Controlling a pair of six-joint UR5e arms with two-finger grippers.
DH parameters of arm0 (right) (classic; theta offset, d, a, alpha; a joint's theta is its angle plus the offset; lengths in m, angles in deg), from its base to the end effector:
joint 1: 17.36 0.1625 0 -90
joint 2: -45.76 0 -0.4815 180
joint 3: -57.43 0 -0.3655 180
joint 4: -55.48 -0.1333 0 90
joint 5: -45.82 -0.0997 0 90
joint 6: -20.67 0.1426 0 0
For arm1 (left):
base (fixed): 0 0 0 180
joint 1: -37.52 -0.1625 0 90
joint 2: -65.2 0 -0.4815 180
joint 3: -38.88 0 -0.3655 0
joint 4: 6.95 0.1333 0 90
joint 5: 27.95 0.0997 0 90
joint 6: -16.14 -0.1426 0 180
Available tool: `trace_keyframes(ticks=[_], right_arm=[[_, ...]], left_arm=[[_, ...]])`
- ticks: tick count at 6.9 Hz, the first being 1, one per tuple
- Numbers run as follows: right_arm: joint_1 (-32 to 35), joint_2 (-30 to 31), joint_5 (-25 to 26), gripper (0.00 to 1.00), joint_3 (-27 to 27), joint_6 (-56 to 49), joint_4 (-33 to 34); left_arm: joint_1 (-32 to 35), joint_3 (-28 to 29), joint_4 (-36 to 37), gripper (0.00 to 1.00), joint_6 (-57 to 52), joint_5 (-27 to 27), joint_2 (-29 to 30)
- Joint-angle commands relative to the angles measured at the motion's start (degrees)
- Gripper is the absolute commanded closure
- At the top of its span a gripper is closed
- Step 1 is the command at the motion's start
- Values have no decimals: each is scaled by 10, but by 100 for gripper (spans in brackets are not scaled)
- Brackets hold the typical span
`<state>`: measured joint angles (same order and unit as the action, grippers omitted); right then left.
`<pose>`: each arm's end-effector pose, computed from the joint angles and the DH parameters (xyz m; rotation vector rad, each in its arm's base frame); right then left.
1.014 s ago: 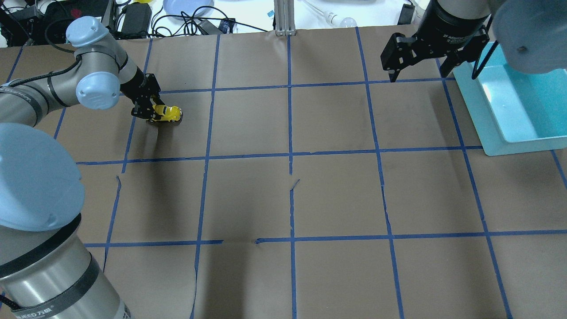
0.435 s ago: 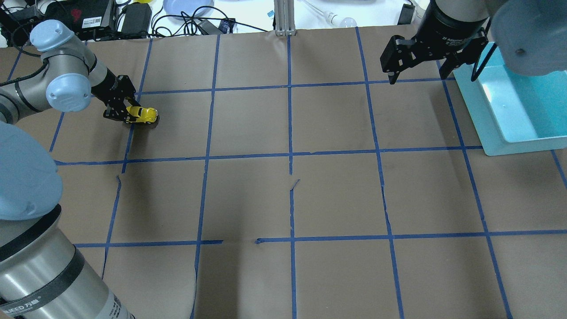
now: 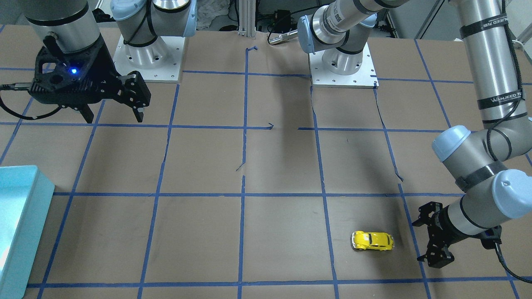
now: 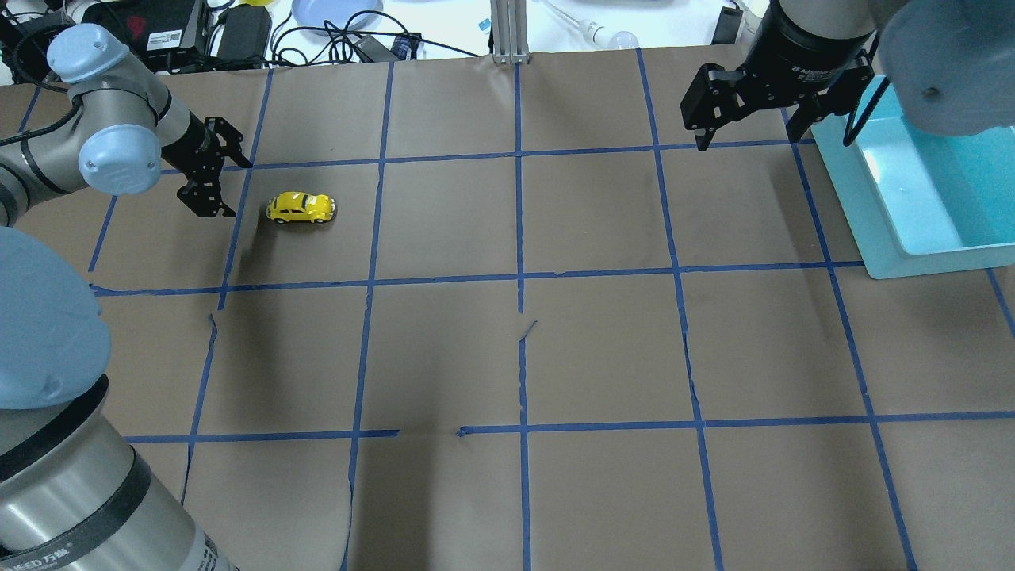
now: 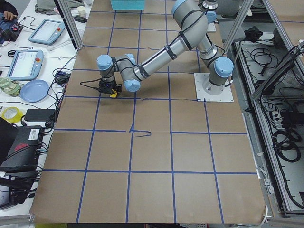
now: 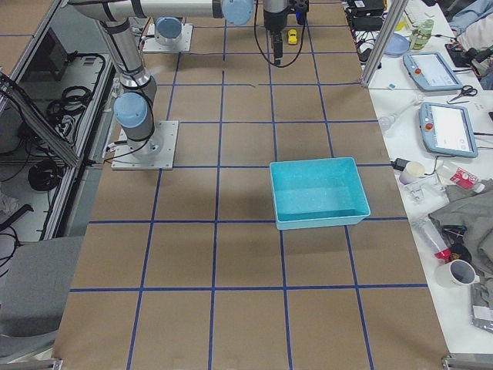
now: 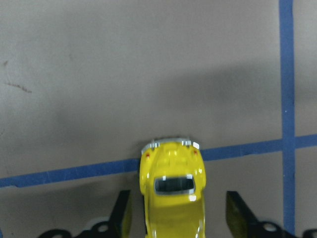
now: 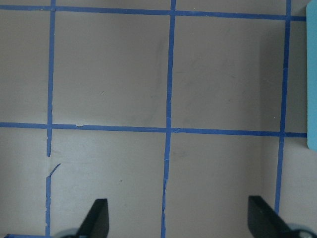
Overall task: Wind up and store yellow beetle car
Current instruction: 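Release the car with the left gripper, letting it roll toward the tray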
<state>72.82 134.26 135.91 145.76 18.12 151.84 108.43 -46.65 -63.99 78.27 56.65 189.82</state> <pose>0.1346 -0.4930 0.5146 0.0745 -3.1317 0.1786 0.0890 -0.7058 0.2383 1.9734 -2.3070 0.0168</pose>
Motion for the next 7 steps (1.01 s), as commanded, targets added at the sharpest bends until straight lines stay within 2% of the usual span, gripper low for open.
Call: trace_keyframes(ticks=[1, 4, 7], right_arm=[[0, 0, 0, 0, 0, 0, 1], [0, 0, 0, 0, 0, 0, 1], [0, 1, 0, 0, 0, -1, 0]], left_arm=[[14, 0, -8, 0, -1, 4, -21], [39, 0, -27, 0, -12, 6, -53], [69, 12, -110, 0, -351, 27, -145]])
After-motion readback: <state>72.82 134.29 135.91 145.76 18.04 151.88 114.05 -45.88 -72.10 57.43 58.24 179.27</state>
